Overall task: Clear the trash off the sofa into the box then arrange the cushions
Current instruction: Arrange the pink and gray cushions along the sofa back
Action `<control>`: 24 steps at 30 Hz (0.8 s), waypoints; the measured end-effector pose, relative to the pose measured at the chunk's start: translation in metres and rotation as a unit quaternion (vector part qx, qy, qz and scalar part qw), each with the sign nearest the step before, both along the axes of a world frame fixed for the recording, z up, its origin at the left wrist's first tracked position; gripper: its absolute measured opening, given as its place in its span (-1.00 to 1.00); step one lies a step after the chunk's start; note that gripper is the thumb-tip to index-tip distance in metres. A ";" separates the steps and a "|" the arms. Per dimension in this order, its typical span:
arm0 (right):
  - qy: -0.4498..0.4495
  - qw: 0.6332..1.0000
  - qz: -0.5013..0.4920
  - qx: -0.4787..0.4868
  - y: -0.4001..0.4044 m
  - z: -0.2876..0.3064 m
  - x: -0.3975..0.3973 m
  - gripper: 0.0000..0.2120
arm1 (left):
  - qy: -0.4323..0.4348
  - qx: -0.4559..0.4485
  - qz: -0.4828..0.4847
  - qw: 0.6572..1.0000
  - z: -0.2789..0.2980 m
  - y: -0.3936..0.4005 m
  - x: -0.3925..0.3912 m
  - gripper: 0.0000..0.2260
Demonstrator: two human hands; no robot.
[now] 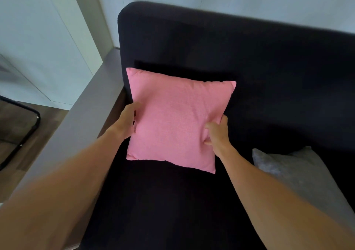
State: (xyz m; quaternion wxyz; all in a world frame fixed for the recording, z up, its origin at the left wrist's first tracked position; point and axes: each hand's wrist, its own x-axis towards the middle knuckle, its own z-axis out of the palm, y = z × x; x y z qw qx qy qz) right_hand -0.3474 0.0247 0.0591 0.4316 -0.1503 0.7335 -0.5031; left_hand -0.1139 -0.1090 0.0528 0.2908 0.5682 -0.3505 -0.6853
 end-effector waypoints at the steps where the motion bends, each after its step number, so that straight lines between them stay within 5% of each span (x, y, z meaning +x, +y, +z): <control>1: 0.004 1.000 -0.009 -0.009 0.002 0.001 -0.002 -0.26 | 0.005 -0.018 0.007 1.000 0.003 0.000 0.001 -0.92; 9: -0.014 0.999 0.030 0.018 -0.003 0.012 -0.015 -0.33 | -0.086 -0.070 0.036 0.993 0.013 -0.005 -0.008 -0.59; 13: 0.016 0.999 0.051 -0.005 0.001 0.011 -0.020 -0.58 | -0.112 -0.116 0.032 0.986 0.010 0.001 -0.012 -0.51; 18: 0.014 0.994 0.105 0.005 0.010 0.000 -0.032 -0.30 | -0.194 -0.141 0.006 0.971 0.009 0.019 -0.034 -0.35; 24: 0.072 0.989 0.127 0.012 0.035 0.012 -0.073 -0.38 | -0.278 -0.153 0.031 0.948 0.018 0.069 -0.091 -0.37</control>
